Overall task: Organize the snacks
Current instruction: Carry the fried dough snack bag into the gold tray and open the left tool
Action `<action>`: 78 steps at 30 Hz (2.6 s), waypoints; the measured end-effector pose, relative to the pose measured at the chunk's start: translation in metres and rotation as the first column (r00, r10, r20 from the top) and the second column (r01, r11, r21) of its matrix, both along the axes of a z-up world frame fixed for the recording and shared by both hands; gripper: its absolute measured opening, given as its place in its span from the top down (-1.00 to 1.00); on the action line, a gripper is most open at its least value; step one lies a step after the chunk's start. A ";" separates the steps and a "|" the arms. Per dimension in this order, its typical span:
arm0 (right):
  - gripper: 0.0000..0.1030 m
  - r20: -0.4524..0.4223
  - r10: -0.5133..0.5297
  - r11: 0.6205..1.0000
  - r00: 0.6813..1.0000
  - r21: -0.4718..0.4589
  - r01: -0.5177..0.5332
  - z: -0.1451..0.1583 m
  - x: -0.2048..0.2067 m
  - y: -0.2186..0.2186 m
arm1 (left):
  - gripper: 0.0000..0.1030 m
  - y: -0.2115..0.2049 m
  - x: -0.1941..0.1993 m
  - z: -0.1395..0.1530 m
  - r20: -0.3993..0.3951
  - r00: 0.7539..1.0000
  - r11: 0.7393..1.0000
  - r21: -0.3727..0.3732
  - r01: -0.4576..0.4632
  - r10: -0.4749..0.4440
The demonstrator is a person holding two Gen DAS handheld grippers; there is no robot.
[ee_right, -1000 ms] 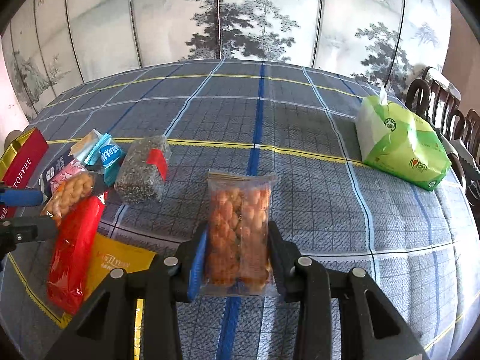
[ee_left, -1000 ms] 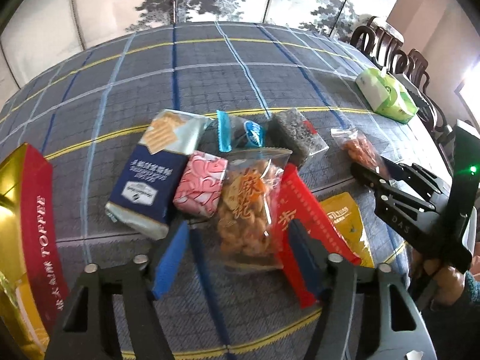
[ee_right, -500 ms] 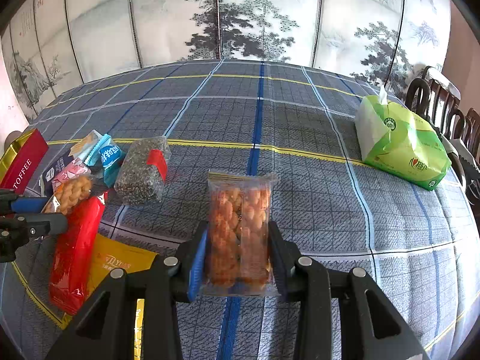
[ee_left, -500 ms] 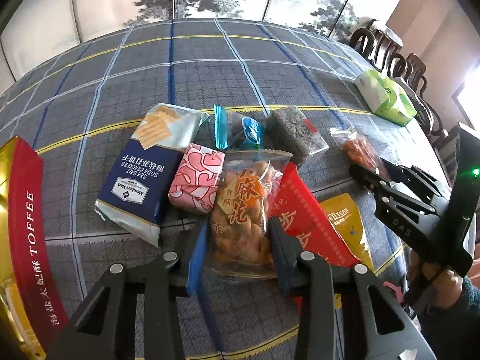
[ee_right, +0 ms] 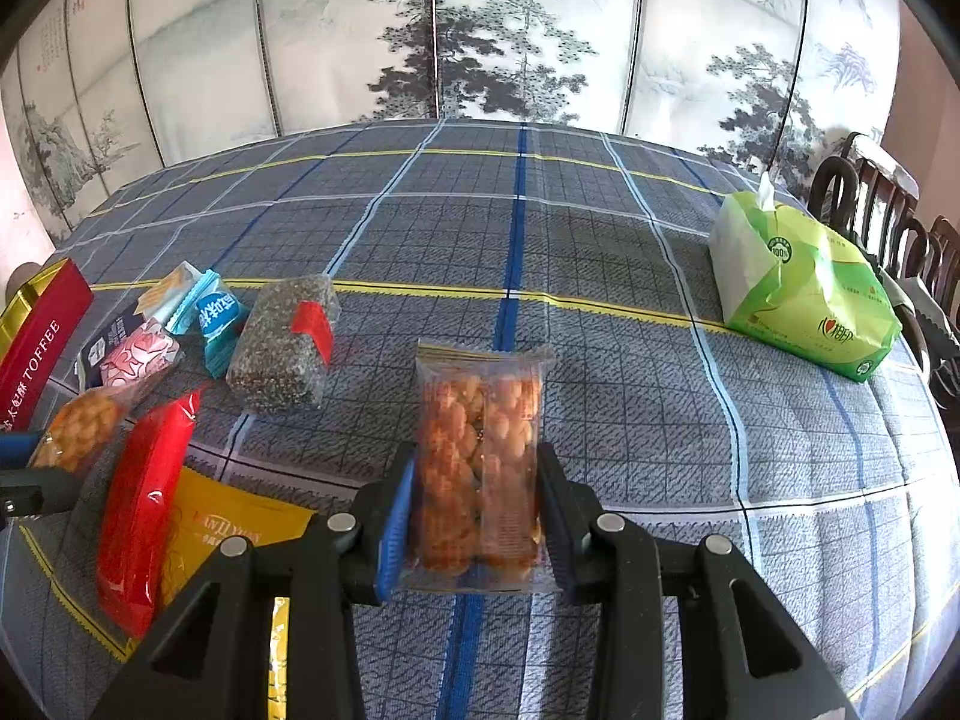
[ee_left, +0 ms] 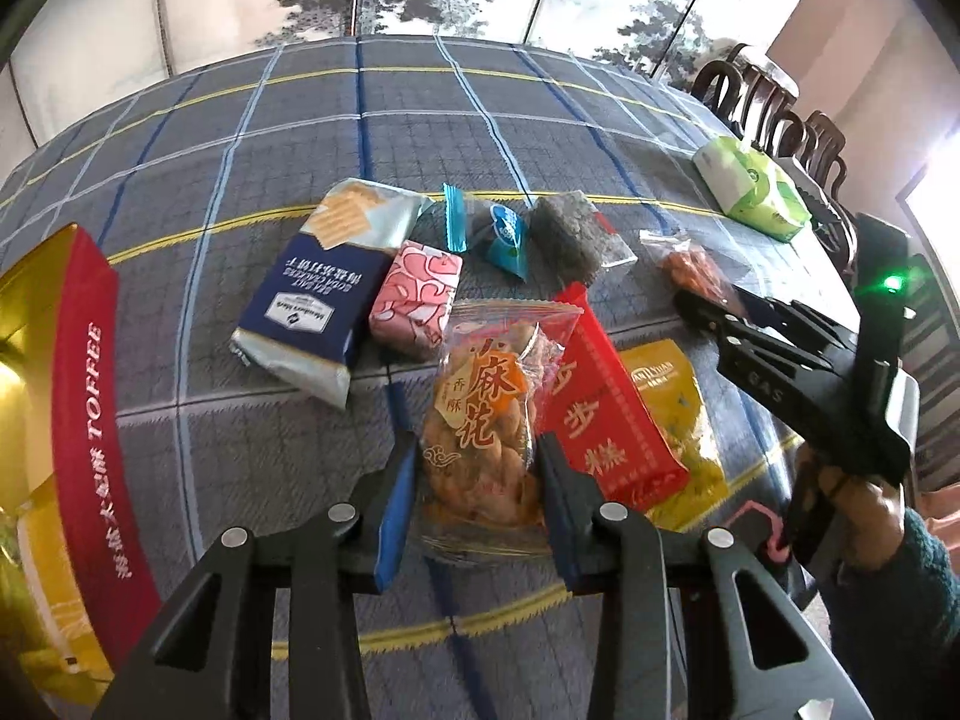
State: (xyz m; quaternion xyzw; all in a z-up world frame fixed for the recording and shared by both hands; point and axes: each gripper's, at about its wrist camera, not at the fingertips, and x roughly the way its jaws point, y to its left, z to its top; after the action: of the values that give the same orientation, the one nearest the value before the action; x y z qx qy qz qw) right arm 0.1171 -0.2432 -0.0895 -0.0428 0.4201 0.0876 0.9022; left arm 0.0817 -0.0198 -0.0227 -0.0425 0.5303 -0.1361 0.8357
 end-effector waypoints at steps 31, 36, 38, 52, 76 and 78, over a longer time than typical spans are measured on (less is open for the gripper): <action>0.25 0.000 0.000 1.000 1.000 -0.001 0.000 0.000 0.000 0.001 | 0.32 0.196 -0.060 0.038 0.083 0.855 0.852 0.082 -0.517 0.511; 0.25 0.000 0.000 1.000 1.000 -0.001 0.000 0.000 0.000 0.001 | 0.32 0.217 -0.070 0.031 0.070 0.819 0.813 0.096 -0.574 0.570; 0.25 0.000 0.000 1.000 1.000 -0.001 0.000 0.000 0.000 0.001 | 0.32 0.223 -0.075 0.029 0.064 0.808 0.801 0.104 -0.590 0.586; 0.25 0.001 0.000 1.000 1.000 -0.002 0.000 0.000 0.000 0.001 | 0.32 0.243 -0.082 0.009 0.025 0.786 0.776 0.140 -0.615 0.618; 0.25 0.001 0.000 1.000 1.000 -0.003 0.000 0.000 -0.001 0.002 | 0.23 0.236 -0.080 -0.002 0.030 0.813 0.798 0.179 -0.576 0.581; 0.25 0.001 0.000 1.000 1.000 -0.002 0.000 0.000 -0.001 0.002 | 0.19 0.237 -0.083 0.000 0.039 0.815 0.800 0.171 -0.576 0.578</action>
State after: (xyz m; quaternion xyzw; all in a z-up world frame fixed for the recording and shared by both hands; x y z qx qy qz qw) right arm 0.1163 -0.2411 -0.0897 -0.0437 0.4199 0.0871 0.9023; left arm -0.0014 0.2168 -0.0225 -0.1294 0.5085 0.1720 0.8337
